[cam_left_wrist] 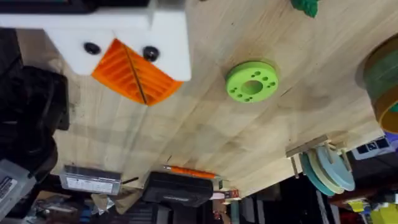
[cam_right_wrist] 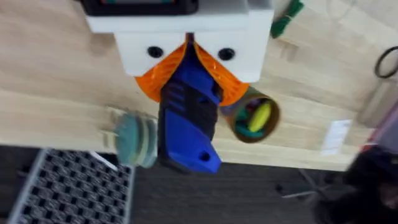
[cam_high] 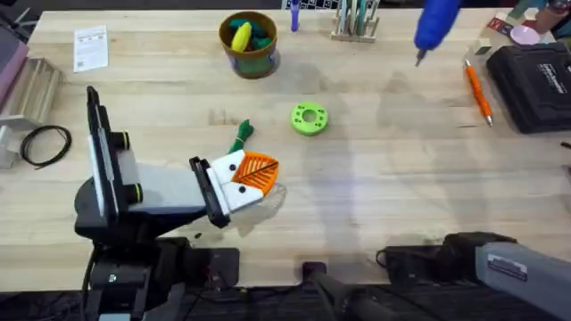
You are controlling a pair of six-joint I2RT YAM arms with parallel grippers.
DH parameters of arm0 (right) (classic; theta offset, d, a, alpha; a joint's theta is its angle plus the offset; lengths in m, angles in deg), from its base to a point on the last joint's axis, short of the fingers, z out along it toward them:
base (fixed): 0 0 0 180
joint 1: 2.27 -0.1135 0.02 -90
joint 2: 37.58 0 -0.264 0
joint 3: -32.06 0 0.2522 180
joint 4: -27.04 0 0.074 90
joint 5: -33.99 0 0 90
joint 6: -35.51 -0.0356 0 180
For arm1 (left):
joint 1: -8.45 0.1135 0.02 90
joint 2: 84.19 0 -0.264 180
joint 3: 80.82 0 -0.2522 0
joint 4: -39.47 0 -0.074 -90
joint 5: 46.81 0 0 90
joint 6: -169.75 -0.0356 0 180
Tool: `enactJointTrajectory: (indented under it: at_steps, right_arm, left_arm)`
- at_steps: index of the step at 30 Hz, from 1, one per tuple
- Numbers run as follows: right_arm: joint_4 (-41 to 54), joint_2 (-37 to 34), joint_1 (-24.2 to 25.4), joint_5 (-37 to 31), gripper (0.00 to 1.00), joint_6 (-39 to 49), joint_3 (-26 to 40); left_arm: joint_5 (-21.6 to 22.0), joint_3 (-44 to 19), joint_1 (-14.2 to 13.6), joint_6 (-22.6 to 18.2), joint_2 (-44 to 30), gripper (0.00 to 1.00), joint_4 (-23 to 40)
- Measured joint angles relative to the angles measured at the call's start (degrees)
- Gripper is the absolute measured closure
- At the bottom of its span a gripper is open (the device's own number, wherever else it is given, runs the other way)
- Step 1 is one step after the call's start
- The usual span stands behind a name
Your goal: Pick up the gripper from the table and insert it into the empty holder that is missing its gripper. Then pick up a screw, insert it into the mounting hole, and use the screwdriver to tighten it. Finally, clean up the table by picking up the vegetable and placing it into the bucket.
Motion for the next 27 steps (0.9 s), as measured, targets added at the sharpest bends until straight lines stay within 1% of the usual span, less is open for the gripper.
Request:
enactJointTrajectory:
  at_steps: [5, 13, 18, 20, 22, 24, 27]
  right_arm:
    - [-5.81, 1.13, -6.59, 1.65, 0.978, -2.61, 0.00]
    - [-18.40, 1.06, -20.52, 2.82, 0.978, -5.98, 0.00]
    - [-25.43, 1.06, -26.93, 3.38, 0.978, -7.59, -0.14]
    - [-29.30, 1.09, -28.31, 3.81, 0.978, -8.63, -1.07]
    - [-34.66, 1.09, -28.90, 4.04, 0.978, -10.48, -3.36]
    - [-40.83, 1.07, -28.89, 4.79, 0.978, -12.39, -6.62]
    - [-52.74, 0.96, -28.82, 6.67, 0.978, -15.63, -13.23]
  left_arm:
    - [0.00, 0.00, 0.00, 0.00, 0.00, 0.993, 0.00]
    - [0.02, 0.00, 0.00, 0.00, 0.00, 0.993, 0.01]
    - [0.02, 0.00, 0.00, 0.00, 0.00, 0.993, 0.00]
    - [0.00, 0.00, 0.00, 0.00, 0.00, 0.993, 0.00]
    - [0.02, 0.00, 0.00, 0.00, 0.00, 0.993, 0.02]
    - [0.00, 0.00, 0.00, 0.00, 0.00, 0.993, 0.02]
    - [0.01, 0.00, 0.00, 0.00, 0.00, 0.993, 0.00]
